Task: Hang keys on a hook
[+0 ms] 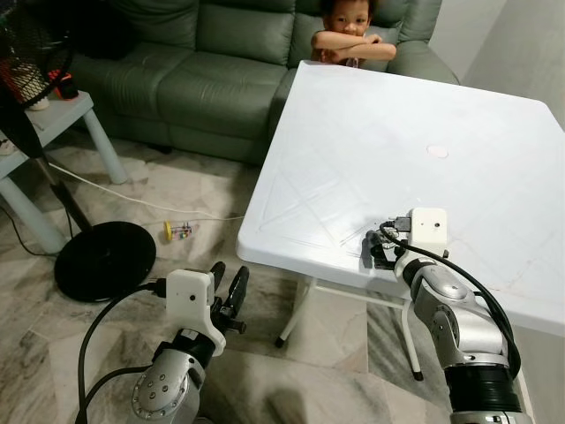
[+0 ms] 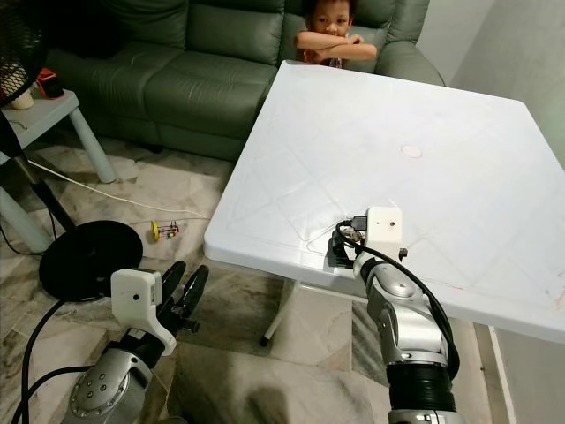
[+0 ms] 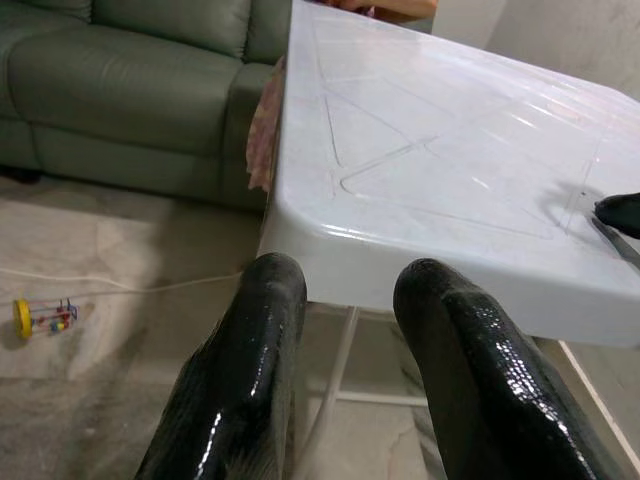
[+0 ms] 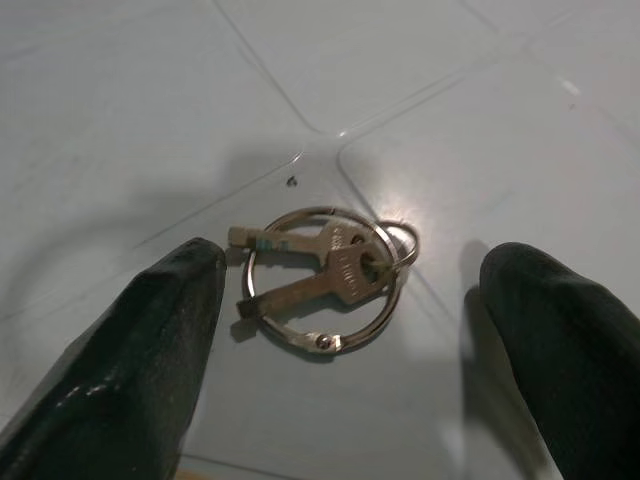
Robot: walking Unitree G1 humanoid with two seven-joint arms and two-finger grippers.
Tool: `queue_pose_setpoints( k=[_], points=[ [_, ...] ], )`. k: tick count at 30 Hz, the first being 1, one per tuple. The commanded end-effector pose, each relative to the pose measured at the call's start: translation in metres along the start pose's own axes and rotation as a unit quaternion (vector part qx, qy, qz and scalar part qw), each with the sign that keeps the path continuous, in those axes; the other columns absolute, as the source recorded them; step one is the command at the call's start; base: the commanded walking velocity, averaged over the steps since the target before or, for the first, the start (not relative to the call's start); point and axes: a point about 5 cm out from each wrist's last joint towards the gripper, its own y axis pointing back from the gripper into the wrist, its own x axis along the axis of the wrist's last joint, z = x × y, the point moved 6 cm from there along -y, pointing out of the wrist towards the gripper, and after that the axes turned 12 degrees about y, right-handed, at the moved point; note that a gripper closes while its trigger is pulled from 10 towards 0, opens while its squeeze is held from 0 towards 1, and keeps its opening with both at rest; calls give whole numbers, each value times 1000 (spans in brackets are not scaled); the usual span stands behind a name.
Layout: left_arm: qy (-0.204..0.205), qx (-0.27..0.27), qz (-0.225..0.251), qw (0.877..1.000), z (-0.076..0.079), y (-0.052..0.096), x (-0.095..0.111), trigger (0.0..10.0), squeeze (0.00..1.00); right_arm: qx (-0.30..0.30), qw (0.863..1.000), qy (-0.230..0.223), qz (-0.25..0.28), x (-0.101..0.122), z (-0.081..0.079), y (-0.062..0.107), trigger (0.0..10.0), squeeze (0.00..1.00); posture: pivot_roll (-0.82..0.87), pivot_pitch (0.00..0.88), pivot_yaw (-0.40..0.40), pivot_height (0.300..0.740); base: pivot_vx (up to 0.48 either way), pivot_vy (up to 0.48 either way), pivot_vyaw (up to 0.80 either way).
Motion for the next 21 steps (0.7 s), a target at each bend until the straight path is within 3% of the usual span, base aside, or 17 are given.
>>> queue_pose_setpoints(
  k=[1, 10, 21],
  points=[
    [-4, 4, -2, 1000, 1, 3, 1, 10000, 0, -3, 1000, -5, 0, 2, 1, 0, 10000, 0, 151, 182, -112, 740, 0, 0, 0],
    [-4, 13, -6, 1000, 1, 9, 2, 10000, 0, 12, 1000, 2, 17, 10, -10, 2, 10000, 0, 155, 217, -116, 740, 0, 0, 0],
    [-2, 17, -13, 1000, 4, 11, 0, 10000, 0, 16, 999, -2, 50, 17, -11, 2, 10000, 0, 153, 248, -118, 740, 0, 0, 0]
  ],
)
